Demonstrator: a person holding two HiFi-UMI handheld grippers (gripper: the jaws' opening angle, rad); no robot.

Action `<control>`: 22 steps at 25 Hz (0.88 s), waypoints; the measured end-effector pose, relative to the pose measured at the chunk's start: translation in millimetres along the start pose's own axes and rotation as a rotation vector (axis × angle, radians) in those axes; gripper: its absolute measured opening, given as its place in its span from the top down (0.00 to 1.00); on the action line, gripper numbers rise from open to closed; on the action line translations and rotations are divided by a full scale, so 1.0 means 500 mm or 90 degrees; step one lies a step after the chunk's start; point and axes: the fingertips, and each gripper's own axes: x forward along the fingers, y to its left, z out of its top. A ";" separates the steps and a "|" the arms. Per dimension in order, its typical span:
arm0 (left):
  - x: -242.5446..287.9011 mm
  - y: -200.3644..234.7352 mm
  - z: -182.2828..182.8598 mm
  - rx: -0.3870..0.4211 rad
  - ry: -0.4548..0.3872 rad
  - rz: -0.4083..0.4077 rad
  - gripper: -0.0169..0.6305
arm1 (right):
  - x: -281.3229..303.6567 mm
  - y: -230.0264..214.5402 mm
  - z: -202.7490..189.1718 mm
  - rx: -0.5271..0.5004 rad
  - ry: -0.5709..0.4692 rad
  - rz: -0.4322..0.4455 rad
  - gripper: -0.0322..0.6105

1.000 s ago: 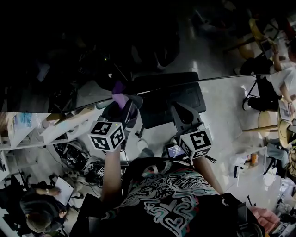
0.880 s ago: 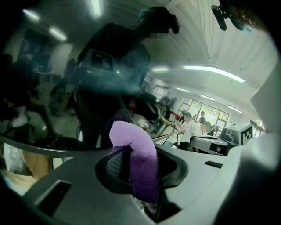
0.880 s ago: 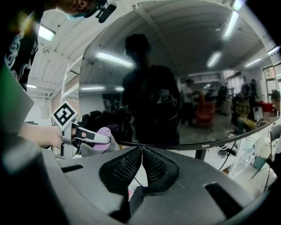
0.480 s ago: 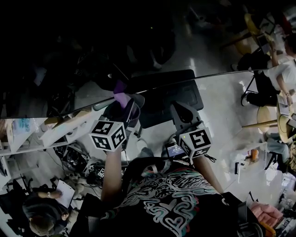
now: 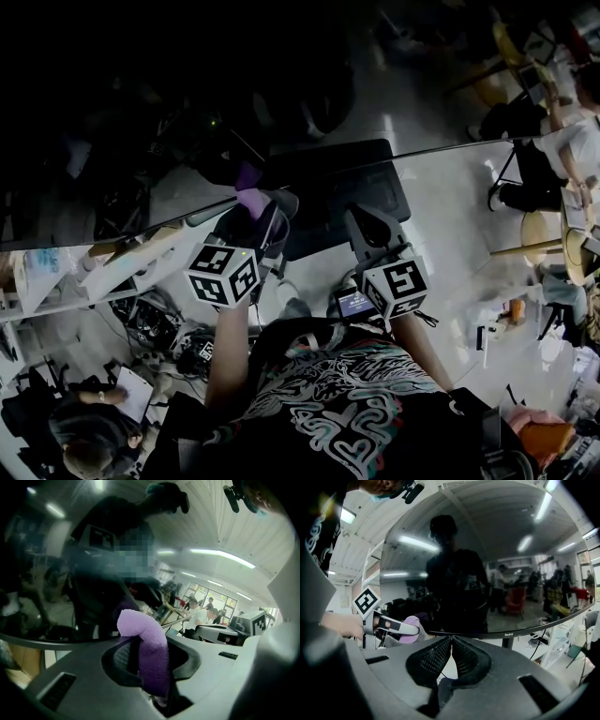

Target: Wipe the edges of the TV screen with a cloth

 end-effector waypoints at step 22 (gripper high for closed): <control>0.034 -0.027 0.003 -0.010 0.010 -0.018 0.81 | 0.015 -0.033 0.004 0.004 -0.005 0.006 0.90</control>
